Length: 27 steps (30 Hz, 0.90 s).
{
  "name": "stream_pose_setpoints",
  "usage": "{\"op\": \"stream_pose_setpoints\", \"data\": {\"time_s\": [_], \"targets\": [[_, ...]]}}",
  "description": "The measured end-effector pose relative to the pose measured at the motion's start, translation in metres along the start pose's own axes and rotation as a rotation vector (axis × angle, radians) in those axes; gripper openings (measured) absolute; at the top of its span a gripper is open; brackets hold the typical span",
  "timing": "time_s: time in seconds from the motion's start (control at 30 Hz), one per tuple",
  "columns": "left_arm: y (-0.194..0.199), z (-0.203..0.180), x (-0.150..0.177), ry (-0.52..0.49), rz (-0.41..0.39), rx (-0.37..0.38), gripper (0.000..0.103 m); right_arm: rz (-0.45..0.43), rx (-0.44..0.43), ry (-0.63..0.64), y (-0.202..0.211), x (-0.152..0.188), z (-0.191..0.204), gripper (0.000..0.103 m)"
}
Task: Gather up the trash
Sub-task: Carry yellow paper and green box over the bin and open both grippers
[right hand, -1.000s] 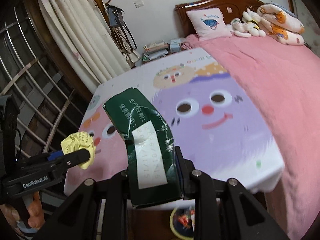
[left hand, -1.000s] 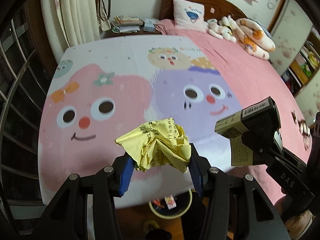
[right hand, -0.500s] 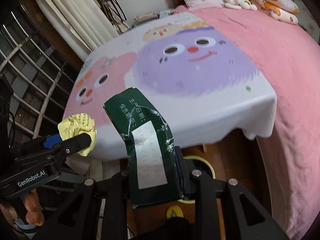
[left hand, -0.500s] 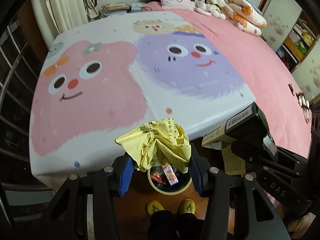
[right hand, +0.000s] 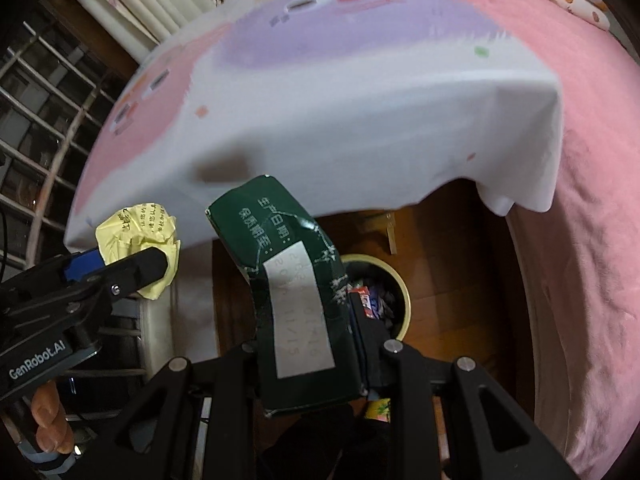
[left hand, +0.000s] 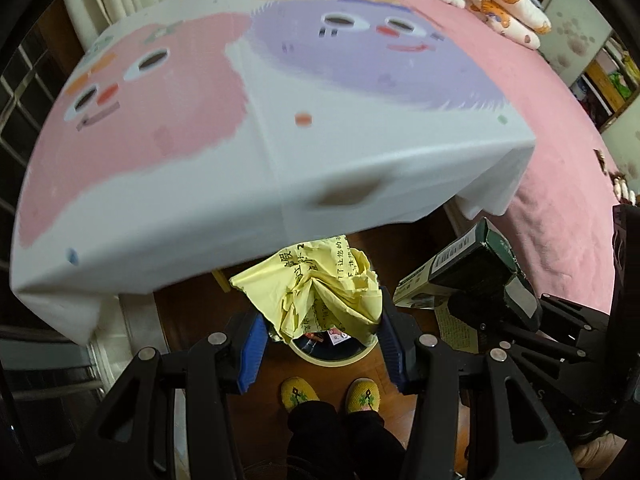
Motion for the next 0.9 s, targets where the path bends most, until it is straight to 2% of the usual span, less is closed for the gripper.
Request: {"op": "stream_pose_setpoints", "data": {"time_s": [0.33, 0.43, 0.63, 0.77, 0.83, 0.9], "targets": [[-0.105, 0.034, 0.033, 0.116, 0.059, -0.012, 0.049, 0.106, 0.015, -0.053, -0.108, 0.035, -0.026, 0.025], [-0.137, 0.045, 0.041, 0.144, 0.073, 0.011, 0.051, 0.136, 0.021, -0.088, -0.141, 0.044, -0.033, 0.025], [-0.188, 0.063, 0.051, 0.138, 0.063, 0.001, 0.057, 0.148, 0.032, -0.111, -0.19, 0.052, -0.033, 0.025], [-0.209, 0.075, 0.059, 0.14, 0.062, -0.021, 0.07, 0.148, 0.023, -0.116, -0.213, 0.051, -0.025, 0.025], [-0.216, 0.081, 0.06, 0.148, 0.062, -0.035, 0.093, 0.145, 0.007, -0.127, -0.222, 0.049, -0.02, 0.026], [-0.219, 0.089, 0.062, 0.16, 0.05, -0.05, 0.102, 0.149, -0.006, -0.144, -0.228, 0.051, -0.016, 0.027]]}}
Point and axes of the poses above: each gripper's, at about its wrist camera, not at the fingertips, and y roughly against the way its jaws point, z to its left, x to its underside, the point moved 3 cm from there along -y, roughly the way its jaws point, and after that the axes turned 15 degrees about x, right-handed, at the moved point
